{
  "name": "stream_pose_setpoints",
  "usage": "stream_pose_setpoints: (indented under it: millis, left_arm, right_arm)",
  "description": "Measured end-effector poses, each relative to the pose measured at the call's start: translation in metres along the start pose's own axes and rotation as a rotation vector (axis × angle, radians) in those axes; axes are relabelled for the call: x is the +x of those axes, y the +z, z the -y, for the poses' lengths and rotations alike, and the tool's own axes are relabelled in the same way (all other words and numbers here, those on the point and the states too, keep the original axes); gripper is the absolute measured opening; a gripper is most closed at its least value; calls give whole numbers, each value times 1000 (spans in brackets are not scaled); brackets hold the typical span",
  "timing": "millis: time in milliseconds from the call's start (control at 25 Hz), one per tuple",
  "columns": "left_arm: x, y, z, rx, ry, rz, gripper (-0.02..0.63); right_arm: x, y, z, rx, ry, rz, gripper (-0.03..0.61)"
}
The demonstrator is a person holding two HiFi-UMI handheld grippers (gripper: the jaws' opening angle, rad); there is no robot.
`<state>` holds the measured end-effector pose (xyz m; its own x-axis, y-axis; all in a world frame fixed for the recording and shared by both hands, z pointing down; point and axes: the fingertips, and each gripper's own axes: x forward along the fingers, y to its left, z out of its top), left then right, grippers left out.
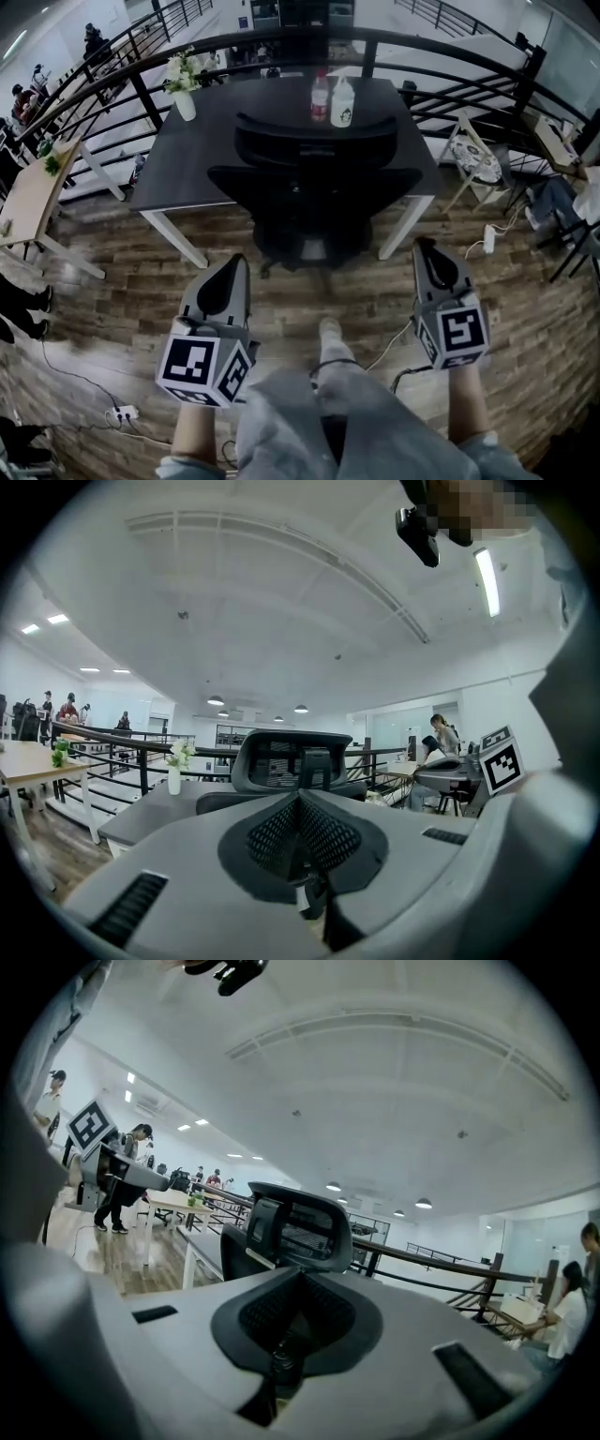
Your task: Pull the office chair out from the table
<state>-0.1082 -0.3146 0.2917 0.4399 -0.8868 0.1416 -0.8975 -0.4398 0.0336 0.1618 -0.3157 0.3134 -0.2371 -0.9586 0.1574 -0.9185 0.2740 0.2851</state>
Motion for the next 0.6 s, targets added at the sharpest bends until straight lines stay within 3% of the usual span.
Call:
stream_pose_setpoints:
  millis: [360, 600]
  left_arm:
    - [43, 2, -26, 53, 58, -10, 9]
    - [71, 2, -42, 144, 106, -16, 10]
  right_arm:
    - [65, -3, 25, -133, 49, -47, 84]
    - [111, -25, 43, -335, 86, -133, 147]
